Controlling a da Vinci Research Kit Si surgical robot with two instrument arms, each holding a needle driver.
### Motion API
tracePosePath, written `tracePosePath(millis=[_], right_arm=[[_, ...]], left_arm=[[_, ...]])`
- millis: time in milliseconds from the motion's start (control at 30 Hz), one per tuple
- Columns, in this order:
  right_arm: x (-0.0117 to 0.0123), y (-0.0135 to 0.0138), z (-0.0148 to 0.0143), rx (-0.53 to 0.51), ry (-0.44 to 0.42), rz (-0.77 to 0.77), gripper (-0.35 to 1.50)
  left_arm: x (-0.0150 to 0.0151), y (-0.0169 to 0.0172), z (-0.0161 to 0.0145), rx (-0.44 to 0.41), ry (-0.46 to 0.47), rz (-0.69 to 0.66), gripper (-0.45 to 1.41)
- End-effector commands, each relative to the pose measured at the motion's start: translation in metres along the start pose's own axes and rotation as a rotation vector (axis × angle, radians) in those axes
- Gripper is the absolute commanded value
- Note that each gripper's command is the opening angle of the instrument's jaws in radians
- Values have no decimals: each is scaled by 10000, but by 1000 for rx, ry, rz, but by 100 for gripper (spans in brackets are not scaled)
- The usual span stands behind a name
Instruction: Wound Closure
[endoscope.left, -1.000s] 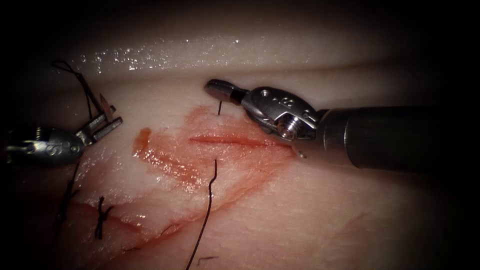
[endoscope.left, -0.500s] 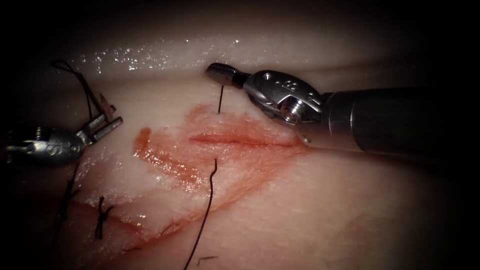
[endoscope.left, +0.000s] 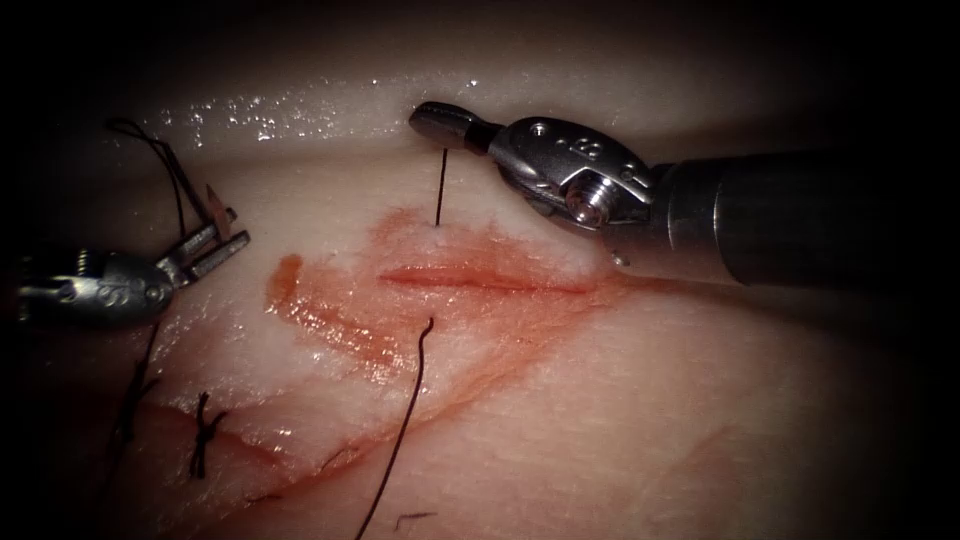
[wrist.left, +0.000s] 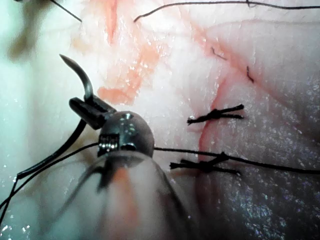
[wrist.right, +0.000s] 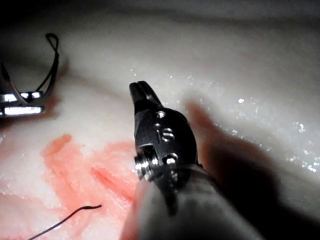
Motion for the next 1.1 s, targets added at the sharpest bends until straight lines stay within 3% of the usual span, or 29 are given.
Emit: tracePosePath(millis=[33, 467, 667, 700, 767, 800, 833, 933, 1100], right_arm=[[3, -2, 9, 5, 4, 1, -35], [13, -6, 7, 13, 8, -4, -35], [12, -6, 7, 41, 34, -27, -35], [11, -5, 6, 43, 49, -28, -1], [12, -4, 3, 42, 80, -26, 99], [14, -3, 1, 40, 107, -12, 136], [17, -1, -1, 37, 138, -9, 146], [26, 3, -11, 46, 231, 47, 148], [45, 13, -43, 61, 260, 77, 148]], left_arm=[[-1, 4, 8, 0, 0, -2, -45], [-6, -7, 22, 10, -18, -4, -45], [-6, -19, 42, 17, -31, -10, -45], [-6, -21, 47, 19, -33, -10, -45], [-7, -26, 60, 12, -49, -10, -45], [-8, -28, 66, 13, -57, -9, -45], [-9, -30, 73, 4, -62, -8, -45], [-13, -35, 90, -33, -82, 0, -45], [-17, -39, 111, -48, -89, -6, -45]])
